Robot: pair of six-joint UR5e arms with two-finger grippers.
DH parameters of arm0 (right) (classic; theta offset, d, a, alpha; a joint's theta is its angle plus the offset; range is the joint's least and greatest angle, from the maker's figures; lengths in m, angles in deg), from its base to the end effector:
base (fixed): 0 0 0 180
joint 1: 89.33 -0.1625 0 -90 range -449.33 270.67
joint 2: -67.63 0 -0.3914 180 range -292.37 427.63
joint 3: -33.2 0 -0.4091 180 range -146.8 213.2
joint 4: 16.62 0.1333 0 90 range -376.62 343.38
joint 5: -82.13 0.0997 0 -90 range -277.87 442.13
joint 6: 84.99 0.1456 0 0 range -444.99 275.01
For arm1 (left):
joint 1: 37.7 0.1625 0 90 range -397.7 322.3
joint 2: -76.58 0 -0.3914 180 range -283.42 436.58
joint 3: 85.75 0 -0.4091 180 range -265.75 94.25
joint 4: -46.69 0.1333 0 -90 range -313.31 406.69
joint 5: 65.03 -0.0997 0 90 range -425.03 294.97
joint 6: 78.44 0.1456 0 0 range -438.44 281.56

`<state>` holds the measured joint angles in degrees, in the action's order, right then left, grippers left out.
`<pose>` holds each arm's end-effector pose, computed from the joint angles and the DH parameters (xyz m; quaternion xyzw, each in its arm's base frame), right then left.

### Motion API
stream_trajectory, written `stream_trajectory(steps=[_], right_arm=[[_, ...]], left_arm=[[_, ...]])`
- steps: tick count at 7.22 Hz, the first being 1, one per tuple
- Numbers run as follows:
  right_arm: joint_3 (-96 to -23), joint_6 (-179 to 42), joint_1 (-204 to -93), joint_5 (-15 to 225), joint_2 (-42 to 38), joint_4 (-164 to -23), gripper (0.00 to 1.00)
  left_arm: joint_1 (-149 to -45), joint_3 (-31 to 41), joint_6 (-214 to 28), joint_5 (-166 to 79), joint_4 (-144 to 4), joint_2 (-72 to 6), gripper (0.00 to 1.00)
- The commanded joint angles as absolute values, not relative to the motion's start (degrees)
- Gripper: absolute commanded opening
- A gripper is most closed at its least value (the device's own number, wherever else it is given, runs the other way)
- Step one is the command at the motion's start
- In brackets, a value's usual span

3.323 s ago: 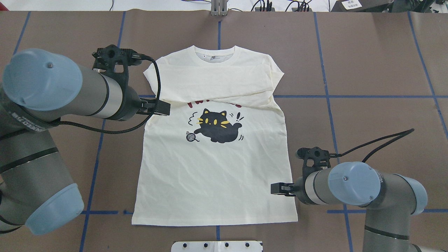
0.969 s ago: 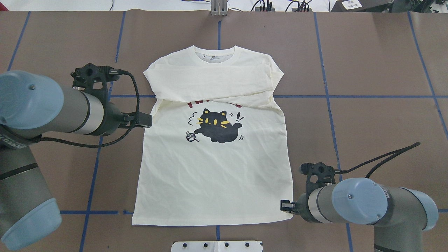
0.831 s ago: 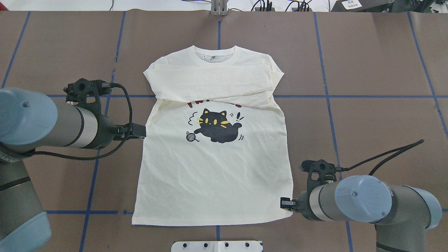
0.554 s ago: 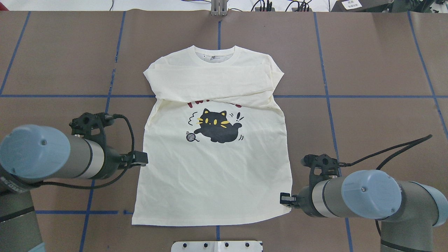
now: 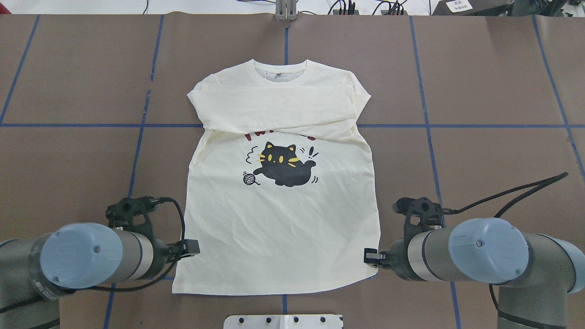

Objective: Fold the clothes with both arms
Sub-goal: 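Position both grippers at the hem corners nearest the robot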

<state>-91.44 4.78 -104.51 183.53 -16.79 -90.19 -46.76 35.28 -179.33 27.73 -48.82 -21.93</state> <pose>-0.4788 -0.2382 0.2831 -0.0233 -0.4796 0.0672 0.8746 0.5201 -0.2108 0.3213 -0.0284 0.3826 -0.1509 0.9111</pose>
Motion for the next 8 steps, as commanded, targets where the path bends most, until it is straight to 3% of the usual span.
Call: stream_trajectory(steps=[1,8], right_arm=[[-91.7,4.7,-105.1,184.1,-16.7,-90.2,0.00],[-92.1,4.7,-105.6,184.3,-16.7,-90.2,0.00]], left_arm=[[-45.1,33.0,-180.8,26.9,-50.6,-21.9,0.95],[-45.0,31.6,-180.5,26.6,-55.2,-21.4,0.85]])
